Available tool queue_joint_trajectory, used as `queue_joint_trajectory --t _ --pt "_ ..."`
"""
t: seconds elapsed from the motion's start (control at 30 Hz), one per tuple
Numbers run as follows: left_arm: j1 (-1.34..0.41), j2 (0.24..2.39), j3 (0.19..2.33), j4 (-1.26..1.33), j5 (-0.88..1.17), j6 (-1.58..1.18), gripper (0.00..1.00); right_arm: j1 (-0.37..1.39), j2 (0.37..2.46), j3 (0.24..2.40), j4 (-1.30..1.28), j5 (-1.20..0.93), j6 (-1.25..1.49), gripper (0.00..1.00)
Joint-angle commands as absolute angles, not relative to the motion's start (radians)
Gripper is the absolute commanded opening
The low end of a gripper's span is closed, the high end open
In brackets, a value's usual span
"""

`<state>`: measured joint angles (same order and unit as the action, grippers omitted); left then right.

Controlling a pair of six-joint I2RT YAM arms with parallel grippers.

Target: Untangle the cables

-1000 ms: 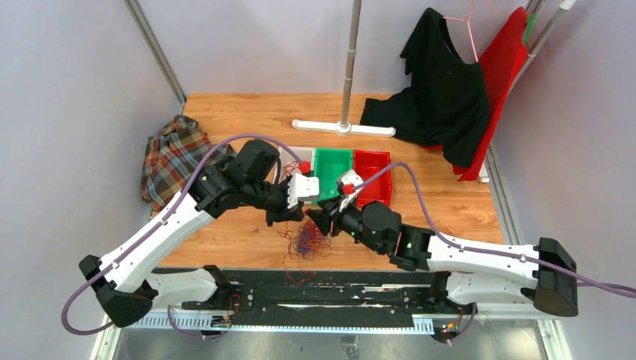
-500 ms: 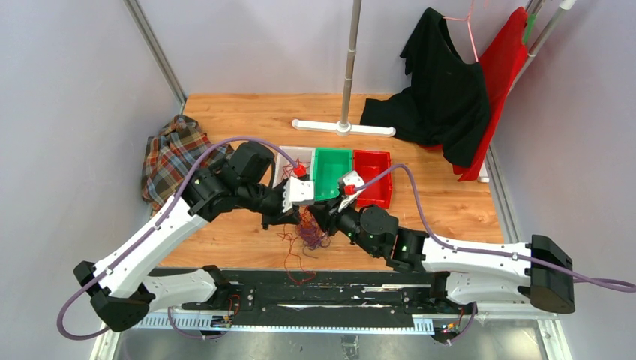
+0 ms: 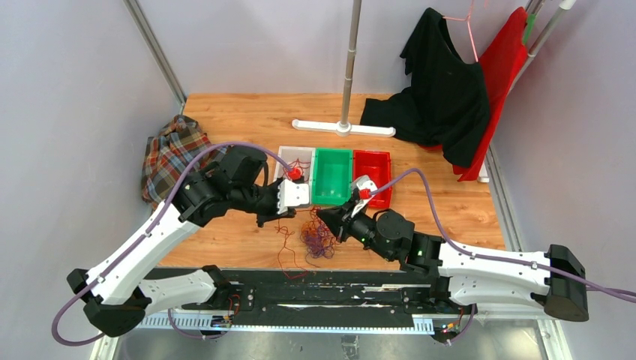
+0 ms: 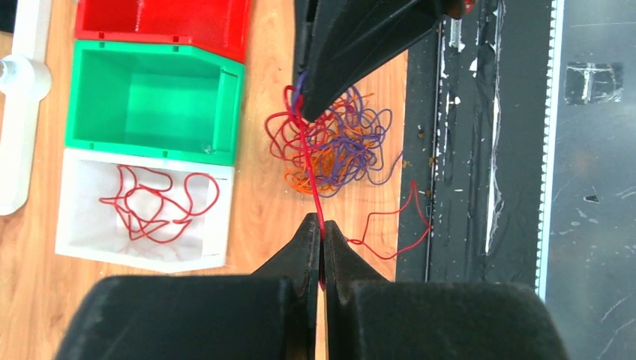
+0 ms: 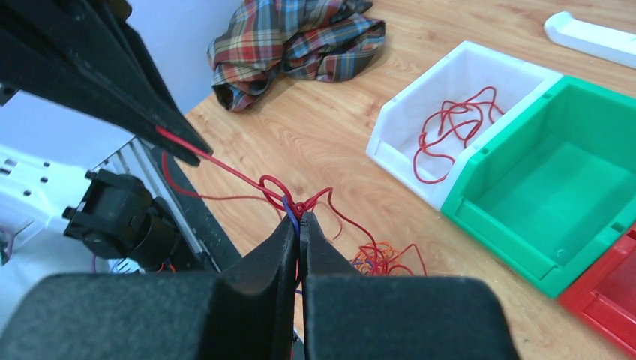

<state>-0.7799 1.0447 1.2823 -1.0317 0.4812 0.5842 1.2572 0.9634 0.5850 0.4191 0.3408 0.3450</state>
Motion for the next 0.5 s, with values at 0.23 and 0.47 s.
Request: queue_joint_trajectory --t 0.23,0.47 --pt "-0.776 1.009 1.357 -1.046 0.470 0.576 0.00 1.267 1.016 0.650 0.220 0.291 0.381 0.17" --pt "-0.776 1.004 1.365 -1.046 0.474 0.563 0.00 1.267 1.076 0.688 0.274 0.284 0.375 0.20"
